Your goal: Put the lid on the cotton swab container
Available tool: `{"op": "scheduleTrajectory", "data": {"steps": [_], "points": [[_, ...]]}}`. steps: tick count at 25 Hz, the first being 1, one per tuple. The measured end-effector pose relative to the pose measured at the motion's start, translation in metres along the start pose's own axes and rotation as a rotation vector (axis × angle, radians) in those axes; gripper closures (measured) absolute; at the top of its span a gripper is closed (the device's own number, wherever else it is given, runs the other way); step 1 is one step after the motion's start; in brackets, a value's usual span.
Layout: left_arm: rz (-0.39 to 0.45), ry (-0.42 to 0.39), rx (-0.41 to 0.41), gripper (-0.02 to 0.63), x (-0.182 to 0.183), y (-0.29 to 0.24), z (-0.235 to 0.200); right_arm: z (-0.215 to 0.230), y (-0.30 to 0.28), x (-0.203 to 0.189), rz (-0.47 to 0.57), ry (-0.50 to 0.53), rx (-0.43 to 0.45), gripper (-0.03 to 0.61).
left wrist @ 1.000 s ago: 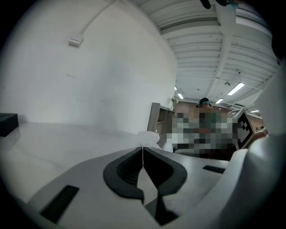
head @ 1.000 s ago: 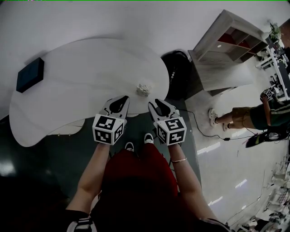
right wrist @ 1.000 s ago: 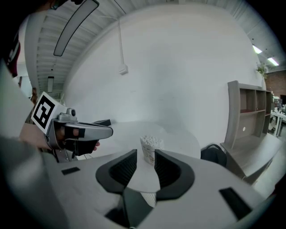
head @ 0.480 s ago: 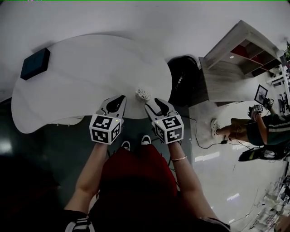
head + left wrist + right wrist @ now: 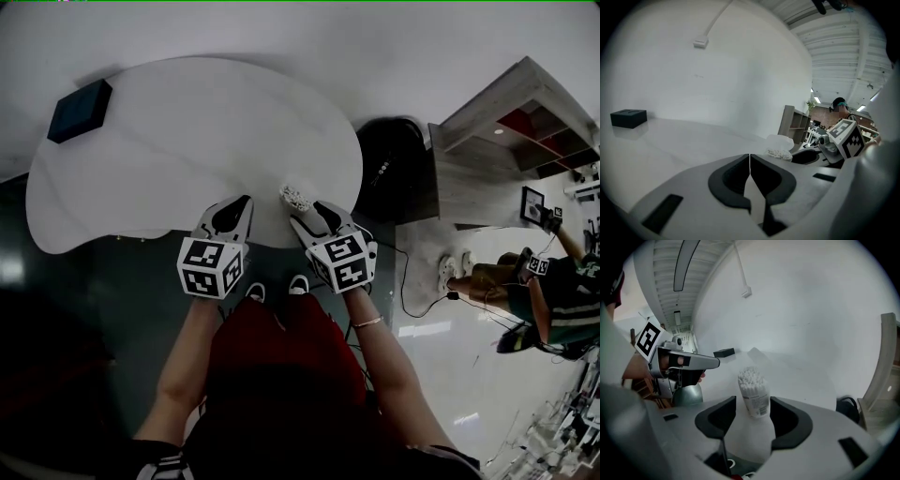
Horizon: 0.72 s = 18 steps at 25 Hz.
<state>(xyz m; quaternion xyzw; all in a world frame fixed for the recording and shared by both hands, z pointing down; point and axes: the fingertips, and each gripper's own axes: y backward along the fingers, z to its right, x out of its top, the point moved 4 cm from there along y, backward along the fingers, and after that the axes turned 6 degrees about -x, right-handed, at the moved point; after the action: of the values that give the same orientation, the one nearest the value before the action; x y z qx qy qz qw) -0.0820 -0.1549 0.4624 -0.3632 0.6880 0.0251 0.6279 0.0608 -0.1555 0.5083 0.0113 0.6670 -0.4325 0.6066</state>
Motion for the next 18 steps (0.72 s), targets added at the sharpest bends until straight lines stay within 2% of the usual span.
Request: {"op": "scheduleTrajectory", "data": {"steps": [18], "points": [[0.002, 0.044, 0.091, 0.588, -0.010, 0.005, -0.013, 0.002, -0.026, 0.006, -0.008, 0.116, 0.059, 0.360]]}}
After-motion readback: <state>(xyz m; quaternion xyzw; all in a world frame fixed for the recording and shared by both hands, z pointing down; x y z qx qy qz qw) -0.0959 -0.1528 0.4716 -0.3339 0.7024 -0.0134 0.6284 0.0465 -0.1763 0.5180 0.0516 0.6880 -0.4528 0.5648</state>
